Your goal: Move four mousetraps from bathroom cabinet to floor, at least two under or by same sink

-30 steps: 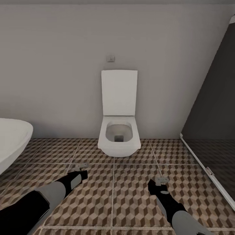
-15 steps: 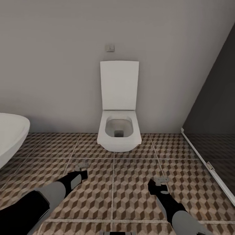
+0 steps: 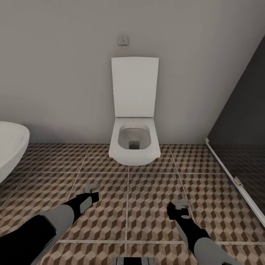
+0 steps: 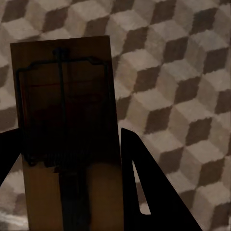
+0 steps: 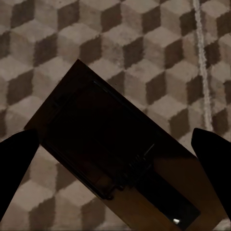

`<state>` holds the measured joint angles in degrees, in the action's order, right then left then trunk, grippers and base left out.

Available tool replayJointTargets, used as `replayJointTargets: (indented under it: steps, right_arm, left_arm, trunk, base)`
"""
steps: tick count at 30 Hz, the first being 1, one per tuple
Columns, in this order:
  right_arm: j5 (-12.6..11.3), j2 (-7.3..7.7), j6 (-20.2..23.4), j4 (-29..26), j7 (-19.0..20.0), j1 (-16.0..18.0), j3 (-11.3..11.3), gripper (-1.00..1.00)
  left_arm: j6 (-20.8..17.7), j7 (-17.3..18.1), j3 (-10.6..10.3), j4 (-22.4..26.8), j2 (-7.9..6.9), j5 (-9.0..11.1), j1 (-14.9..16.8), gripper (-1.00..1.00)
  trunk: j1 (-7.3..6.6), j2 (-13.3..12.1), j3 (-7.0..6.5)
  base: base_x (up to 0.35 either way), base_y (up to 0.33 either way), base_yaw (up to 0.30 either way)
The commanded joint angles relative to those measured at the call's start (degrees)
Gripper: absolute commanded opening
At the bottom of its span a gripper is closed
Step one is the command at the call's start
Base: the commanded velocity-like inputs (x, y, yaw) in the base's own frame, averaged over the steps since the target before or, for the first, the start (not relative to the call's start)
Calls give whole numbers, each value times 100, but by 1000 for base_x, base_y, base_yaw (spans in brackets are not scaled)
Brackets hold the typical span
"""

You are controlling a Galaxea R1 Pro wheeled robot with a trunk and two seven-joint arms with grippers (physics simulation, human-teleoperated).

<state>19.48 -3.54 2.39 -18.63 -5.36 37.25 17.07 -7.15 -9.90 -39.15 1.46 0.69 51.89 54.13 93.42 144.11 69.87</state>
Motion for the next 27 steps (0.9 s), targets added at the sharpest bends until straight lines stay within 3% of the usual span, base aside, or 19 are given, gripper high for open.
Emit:
replayJointTargets:
  steps: [1,6,27]
  right_arm:
    - [51,-3,25,-9,-9,2,25,-100]
    - [55,-6,25,-9,-9,2,25,-100]
    - [124,-13,128,-26,31,2,-4,-100]
  left_arm:
    - [-32,-30,-49,13,-1,23,1,-100]
    - [-32,-30,-49,14,-6,30,1,-100]
    - [-32,-30,-52,38,19,-27,1,-100]
  trunk:
    - [1,3,27]
    - [14,10,138]
    - [14,10,138]
  base:
    - [0,0,0]
    - [0,0,0]
    - [0,0,0]
